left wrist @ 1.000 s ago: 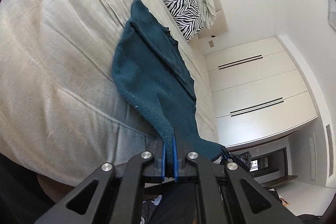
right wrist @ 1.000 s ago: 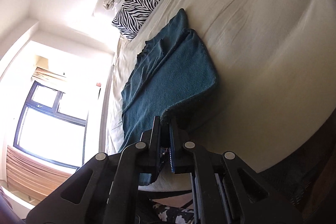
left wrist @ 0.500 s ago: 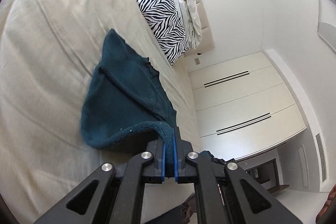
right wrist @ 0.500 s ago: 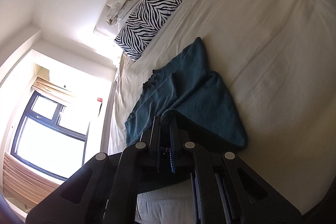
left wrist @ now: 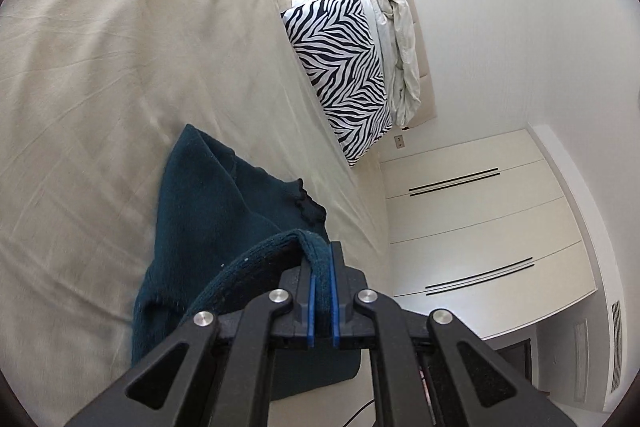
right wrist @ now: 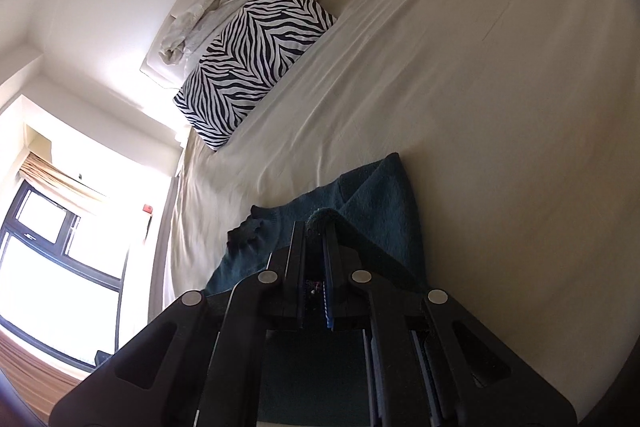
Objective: Fold small clothes
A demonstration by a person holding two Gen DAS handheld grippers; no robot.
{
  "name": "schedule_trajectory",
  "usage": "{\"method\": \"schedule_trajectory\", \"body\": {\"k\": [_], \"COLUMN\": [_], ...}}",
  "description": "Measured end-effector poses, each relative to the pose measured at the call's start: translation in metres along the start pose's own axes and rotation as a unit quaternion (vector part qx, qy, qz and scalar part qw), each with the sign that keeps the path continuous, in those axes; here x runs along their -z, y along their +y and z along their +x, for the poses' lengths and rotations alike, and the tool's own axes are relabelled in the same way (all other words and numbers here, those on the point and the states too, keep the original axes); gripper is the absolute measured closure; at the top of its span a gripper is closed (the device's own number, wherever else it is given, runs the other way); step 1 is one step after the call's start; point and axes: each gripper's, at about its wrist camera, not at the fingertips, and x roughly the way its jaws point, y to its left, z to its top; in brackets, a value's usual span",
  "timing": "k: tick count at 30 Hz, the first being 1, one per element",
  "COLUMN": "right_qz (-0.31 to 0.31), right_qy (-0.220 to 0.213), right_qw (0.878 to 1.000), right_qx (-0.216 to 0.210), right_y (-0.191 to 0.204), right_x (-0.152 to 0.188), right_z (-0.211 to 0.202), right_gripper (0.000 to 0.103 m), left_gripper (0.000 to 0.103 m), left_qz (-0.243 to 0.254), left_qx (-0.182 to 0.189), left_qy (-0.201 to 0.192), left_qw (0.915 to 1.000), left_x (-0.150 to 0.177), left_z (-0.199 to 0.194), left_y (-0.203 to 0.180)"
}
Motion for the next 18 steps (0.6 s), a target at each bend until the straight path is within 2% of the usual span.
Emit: {"method": "schedule_trajectory", "body": {"k": [4,7,8,9,10,12,13,14,15,16,18], "right_qz": [0.017,0.036,0.037,0.032,0.025,0.006,-0.005,-0.012,-0.015,-0.013,-0.009], "right_qy": [0.002,0.004,0.009,0.020,0.030,0.034,0.029,0.024,0.017,0.009,0.003], "right_qw": [1.000,0.999,0.999,0.998,0.998,0.997,0.997,0.997,0.997,0.997,0.998], "right_qx": [0.015,0.021,0.029,0.044,0.055,0.065,0.067,0.068,0.068,0.071,0.065], "right_y": [-0.008,-0.022,-0.024,-0.026,-0.026,-0.024,-0.021,-0.019,-0.018,-0.018,-0.019], "right_x": [-0.014,-0.020,-0.023,-0.025,-0.025,-0.022,-0.020,-0.020,-0.019,-0.019,-0.019], "right_z": [0.036,0.061,0.071,0.082,0.092,0.103,0.105,0.104,0.102,0.099,0.090], "right_gripper": [0.097,0.095,0.094,0.094,0.094,0.081,0.076,0.066,0.052,0.048,0.046], "left_gripper": [0.097,0.096,0.093,0.078,0.070,0.043,0.038,0.032,0.032,0.032,0.032], "left_qz": [-0.011,-0.025,-0.033,-0.042,-0.047,-0.038,-0.027,-0.019,-0.012,-0.003,0.021], "left_qx": [-0.022,-0.052,-0.066,-0.073,-0.070,-0.072,-0.082,-0.089,-0.091,-0.091,-0.093], "left_qy": [0.000,-0.003,0.000,0.001,-0.003,-0.010,-0.012,-0.011,-0.010,-0.008,-0.006], "left_qw": [0.9997,0.9983,0.9973,0.9965,0.9964,0.9966,0.9962,0.9958,0.9958,0.9958,0.9955], "left_x": [-0.026,-0.039,-0.042,-0.044,-0.044,-0.040,-0.037,-0.035,-0.033,-0.030,-0.021], "left_z": [0.032,0.050,0.055,0.057,0.057,0.052,0.049,0.047,0.045,0.042,0.036], "left_y": [0.017,0.039,0.047,0.054,0.059,0.061,0.059,0.057,0.055,0.052,0.043]}}
